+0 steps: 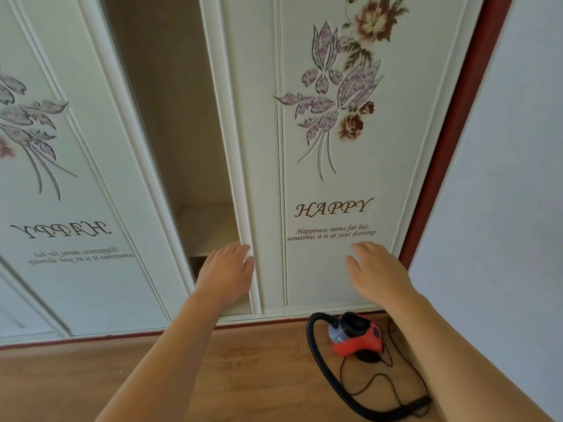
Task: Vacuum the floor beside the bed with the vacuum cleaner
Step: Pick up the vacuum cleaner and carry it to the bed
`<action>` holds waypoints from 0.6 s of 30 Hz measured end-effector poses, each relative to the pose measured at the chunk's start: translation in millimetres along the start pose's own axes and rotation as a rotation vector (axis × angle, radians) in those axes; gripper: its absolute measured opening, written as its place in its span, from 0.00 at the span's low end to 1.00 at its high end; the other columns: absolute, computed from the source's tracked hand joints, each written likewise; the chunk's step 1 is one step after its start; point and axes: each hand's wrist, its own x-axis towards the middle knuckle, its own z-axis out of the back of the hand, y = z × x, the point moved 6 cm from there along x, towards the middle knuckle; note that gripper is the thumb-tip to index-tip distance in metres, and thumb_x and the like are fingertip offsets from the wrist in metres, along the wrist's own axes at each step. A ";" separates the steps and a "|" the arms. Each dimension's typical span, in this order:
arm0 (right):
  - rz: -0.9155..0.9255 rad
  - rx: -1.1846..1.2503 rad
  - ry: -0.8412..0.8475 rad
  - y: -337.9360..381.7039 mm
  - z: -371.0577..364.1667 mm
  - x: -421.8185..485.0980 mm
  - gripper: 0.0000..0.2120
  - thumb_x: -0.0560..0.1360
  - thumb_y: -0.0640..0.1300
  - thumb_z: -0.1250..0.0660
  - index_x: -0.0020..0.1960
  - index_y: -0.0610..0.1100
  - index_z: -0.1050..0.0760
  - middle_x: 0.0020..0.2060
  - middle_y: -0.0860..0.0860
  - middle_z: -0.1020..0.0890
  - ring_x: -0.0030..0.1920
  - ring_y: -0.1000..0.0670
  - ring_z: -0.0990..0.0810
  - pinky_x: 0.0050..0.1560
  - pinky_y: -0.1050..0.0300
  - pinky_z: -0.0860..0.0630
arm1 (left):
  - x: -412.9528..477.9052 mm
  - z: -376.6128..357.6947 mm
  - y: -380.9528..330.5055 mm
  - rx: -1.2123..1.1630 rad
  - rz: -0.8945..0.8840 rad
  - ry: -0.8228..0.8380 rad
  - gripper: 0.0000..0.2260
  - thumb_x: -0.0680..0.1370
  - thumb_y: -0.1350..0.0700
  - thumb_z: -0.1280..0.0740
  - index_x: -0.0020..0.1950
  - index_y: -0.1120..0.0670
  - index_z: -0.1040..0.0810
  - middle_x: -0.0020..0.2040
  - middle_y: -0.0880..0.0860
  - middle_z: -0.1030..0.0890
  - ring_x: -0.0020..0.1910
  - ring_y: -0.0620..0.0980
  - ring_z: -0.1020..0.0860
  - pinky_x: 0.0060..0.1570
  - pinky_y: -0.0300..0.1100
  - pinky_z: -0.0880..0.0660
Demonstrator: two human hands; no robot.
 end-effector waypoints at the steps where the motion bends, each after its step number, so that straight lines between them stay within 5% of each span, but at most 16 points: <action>1: 0.005 0.006 -0.006 -10.5 1.9 5.3 0.20 0.85 0.49 0.49 0.70 0.39 0.29 0.68 0.45 0.25 0.68 0.44 0.29 0.66 0.50 0.30 | 5.4 -5.1 -8.5 -0.001 -0.003 -0.002 0.19 0.85 0.51 0.47 0.74 0.53 0.28 0.71 0.50 0.25 0.71 0.52 0.28 0.72 0.48 0.36; 4: 0.020 0.010 -0.006 -43.8 7.2 23.4 0.20 0.85 0.48 0.49 0.68 0.40 0.28 0.66 0.46 0.23 0.66 0.45 0.28 0.64 0.51 0.30 | 20.1 -16.9 -37.4 -0.015 0.013 -0.006 0.17 0.85 0.52 0.47 0.69 0.54 0.25 0.65 0.51 0.22 0.67 0.53 0.26 0.68 0.47 0.33; 9: 0.049 0.018 -0.001 -96.4 16.0 50.9 0.20 0.84 0.48 0.48 0.70 0.39 0.28 0.68 0.45 0.24 0.68 0.44 0.28 0.67 0.49 0.30 | 45.3 -37.2 -86.4 -0.028 0.037 -0.006 0.21 0.86 0.51 0.48 0.77 0.53 0.32 0.75 0.51 0.28 0.75 0.51 0.32 0.75 0.48 0.37; 18: 0.073 0.004 0.042 -154.5 14.3 94.3 0.20 0.84 0.48 0.49 0.69 0.40 0.28 0.66 0.46 0.23 0.66 0.45 0.27 0.66 0.50 0.30 | 89.7 -61.1 -131.4 -0.066 0.100 -0.005 0.20 0.86 0.50 0.47 0.77 0.52 0.31 0.74 0.49 0.27 0.73 0.51 0.29 0.71 0.47 0.33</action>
